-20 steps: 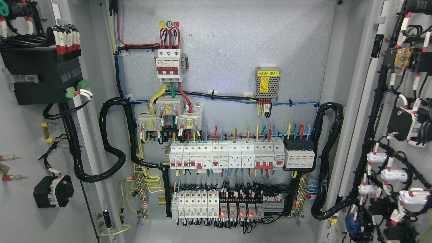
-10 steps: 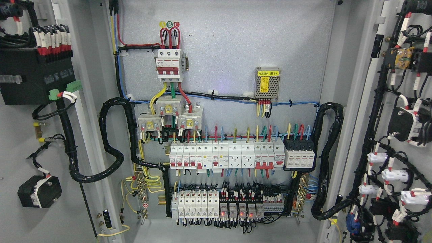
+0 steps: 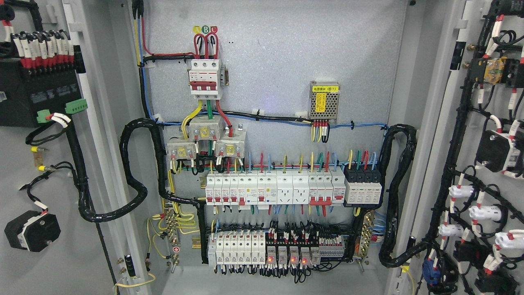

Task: Open door with both hands

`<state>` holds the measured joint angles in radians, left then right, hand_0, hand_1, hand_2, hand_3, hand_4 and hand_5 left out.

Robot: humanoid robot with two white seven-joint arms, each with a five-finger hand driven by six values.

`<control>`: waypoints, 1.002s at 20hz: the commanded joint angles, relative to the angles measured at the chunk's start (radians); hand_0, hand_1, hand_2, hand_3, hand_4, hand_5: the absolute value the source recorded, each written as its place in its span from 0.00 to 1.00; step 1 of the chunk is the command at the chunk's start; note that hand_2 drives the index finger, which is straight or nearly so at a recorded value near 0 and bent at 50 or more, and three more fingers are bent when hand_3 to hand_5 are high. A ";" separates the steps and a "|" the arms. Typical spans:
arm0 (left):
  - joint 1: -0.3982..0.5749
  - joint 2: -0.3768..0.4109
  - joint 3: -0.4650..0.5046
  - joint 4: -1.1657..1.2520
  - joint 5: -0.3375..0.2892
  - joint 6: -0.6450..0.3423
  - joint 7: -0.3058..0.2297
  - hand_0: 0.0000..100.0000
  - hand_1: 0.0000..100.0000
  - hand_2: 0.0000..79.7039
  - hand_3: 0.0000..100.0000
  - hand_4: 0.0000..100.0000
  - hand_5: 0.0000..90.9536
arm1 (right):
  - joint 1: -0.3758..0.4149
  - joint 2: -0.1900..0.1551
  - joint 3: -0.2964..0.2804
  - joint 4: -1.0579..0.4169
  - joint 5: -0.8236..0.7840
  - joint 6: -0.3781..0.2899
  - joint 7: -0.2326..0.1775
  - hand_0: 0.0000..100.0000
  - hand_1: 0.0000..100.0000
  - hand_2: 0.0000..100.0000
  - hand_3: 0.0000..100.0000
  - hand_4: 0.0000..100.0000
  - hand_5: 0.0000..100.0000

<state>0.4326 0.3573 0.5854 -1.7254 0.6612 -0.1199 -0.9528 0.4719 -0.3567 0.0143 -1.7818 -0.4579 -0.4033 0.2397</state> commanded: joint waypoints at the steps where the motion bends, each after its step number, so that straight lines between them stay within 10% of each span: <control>1: -0.020 0.104 0.074 0.144 0.051 0.019 -0.011 0.29 0.00 0.03 0.03 0.03 0.00 | 0.005 -0.064 -0.036 0.050 -0.011 -0.014 0.003 0.22 0.00 0.00 0.00 0.00 0.00; 20: -0.163 0.238 0.068 0.362 0.132 0.095 -0.037 0.29 0.00 0.04 0.03 0.03 0.00 | 0.005 -0.085 -0.039 0.061 -0.136 -0.012 0.004 0.22 0.00 0.00 0.00 0.00 0.00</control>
<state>0.2952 0.5282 0.6443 -1.4634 0.7813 -0.0302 -0.9879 0.4781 -0.4194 0.0023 -1.7349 -0.5739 -0.4169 0.2439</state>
